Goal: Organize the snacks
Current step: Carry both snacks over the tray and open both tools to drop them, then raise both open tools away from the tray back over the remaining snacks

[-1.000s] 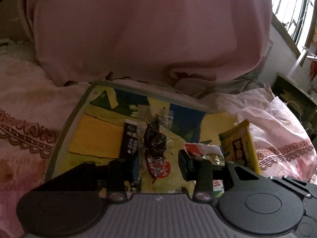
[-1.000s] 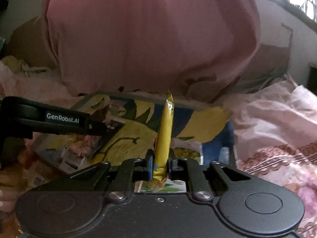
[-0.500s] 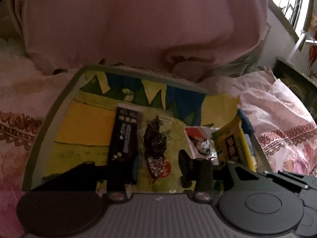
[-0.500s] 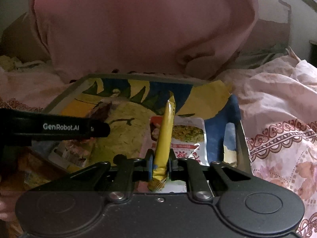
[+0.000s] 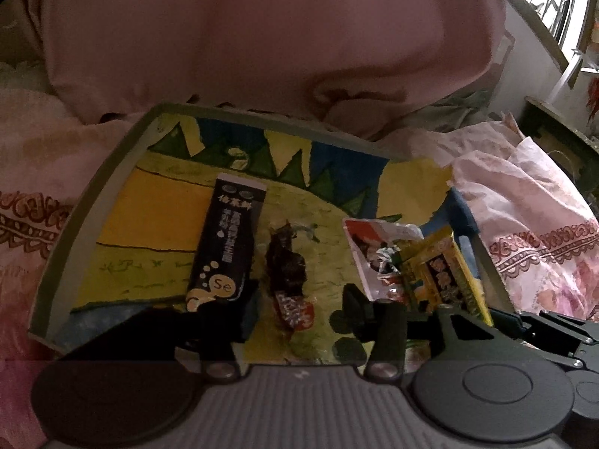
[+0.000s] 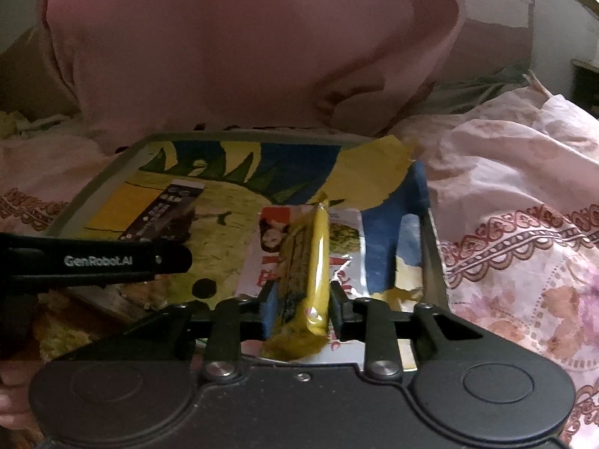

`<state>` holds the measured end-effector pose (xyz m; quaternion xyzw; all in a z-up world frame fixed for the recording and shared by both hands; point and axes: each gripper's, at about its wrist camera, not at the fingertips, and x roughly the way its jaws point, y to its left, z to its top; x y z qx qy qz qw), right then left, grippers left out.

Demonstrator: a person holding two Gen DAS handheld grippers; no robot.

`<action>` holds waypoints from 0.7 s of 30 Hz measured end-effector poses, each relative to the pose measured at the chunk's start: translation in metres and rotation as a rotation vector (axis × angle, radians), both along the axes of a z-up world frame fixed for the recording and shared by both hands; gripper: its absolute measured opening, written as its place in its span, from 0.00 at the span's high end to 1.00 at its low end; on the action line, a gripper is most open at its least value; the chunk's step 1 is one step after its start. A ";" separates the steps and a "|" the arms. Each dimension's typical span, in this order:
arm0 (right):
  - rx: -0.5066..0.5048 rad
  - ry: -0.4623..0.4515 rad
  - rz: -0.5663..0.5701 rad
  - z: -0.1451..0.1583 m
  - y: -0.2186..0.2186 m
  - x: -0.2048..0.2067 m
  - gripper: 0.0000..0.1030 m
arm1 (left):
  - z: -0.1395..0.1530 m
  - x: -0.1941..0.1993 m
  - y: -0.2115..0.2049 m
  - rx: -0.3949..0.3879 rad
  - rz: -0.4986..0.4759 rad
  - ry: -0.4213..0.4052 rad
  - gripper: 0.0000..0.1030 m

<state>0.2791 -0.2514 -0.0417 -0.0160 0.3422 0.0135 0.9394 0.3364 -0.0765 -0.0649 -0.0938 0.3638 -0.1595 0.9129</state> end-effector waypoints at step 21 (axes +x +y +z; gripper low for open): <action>0.078 -0.218 -0.086 0.083 -0.040 -0.082 0.03 | 0.071 -0.069 0.023 -0.007 0.127 -0.161 0.01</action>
